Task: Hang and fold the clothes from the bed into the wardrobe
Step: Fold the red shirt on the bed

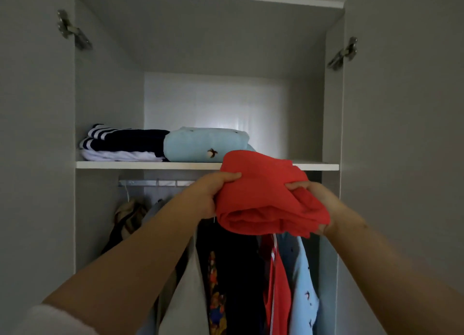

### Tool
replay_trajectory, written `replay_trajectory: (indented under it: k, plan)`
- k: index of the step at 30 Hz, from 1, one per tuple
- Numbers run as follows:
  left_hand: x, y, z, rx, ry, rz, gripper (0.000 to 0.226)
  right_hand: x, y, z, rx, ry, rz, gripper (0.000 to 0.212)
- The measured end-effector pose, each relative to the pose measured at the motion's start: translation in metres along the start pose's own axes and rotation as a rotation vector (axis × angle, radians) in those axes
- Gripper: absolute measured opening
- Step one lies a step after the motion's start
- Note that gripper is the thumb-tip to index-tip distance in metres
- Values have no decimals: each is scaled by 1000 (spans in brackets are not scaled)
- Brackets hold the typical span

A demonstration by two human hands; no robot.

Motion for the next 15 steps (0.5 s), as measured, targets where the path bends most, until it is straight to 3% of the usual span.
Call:
replay_trajectory:
  k: [6,9,12,15]
  plan:
    - [82,-22,47,19,-118,-9,14,81,22,-46,-51,38,-17,14]
    - [118,-27,69,35,-167,-45,21,114,29,-65,-59,86,1,15]
    - [150,-30,98,86,-290,-72,25,140,29,-86,-77,194,-43,12]
    - [175,-27,131,247,-506,15,11,162,33,-104,-126,326,-34,6]
Point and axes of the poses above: each hand's wrist, its own x-axis towards the middle knuckle, its own y-axis out of the back of the hand, z = x × y, the point moved 6 cm from there along x, towards the middle knuckle, and after that the axes turned 2 degrees about y, right-handed, at the moved point
